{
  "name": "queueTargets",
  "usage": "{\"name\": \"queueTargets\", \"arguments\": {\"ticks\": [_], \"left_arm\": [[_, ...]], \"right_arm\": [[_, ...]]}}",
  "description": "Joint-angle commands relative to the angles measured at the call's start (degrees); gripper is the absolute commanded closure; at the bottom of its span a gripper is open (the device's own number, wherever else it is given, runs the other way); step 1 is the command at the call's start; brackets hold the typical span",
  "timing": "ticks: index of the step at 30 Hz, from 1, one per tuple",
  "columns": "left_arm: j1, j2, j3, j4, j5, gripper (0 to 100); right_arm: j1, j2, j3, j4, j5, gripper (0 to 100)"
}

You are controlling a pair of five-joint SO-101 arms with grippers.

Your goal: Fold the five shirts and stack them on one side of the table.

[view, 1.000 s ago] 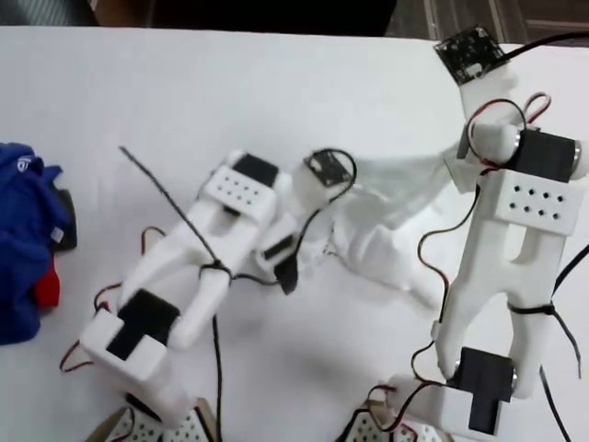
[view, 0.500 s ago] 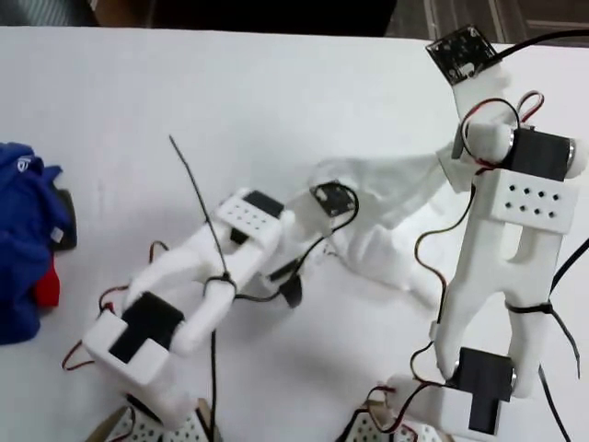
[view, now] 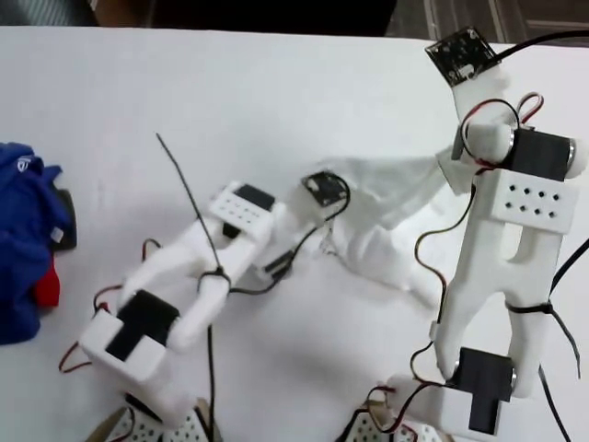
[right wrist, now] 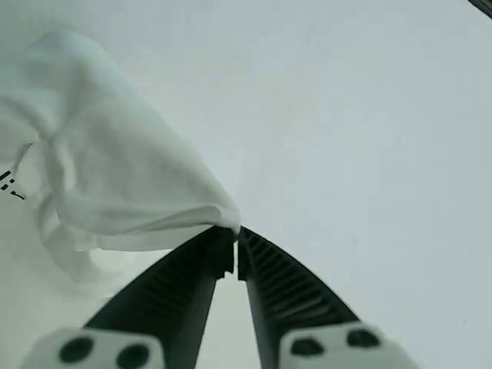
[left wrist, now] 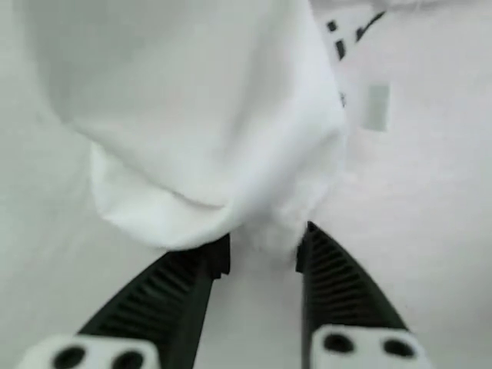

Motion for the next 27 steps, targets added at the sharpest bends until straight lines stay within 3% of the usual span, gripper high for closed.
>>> {"name": "queueTargets", "arguments": {"ticks": [1, 9, 18, 27], "left_arm": [[-2.4, -3.8, -2.5, 0.4, -0.3, 97], [-7.6, -3.9, -18.5, 16.3, -0.3, 97], [-11.5, -3.9, -51.6, 41.4, -0.3, 97], [-21.1, -16.9, -58.5, 41.4, -0.3, 98]], "right_arm": [[-0.5, -3.6, -0.2, 0.4, 0.4, 97.8], [-0.7, -3.6, 5.6, -5.9, 0.2, 97.8], [-0.5, -11.9, -6.3, -10.6, 1.1, 97.8], [-0.7, -25.6, -7.0, -13.1, 9.2, 97.8]]}}
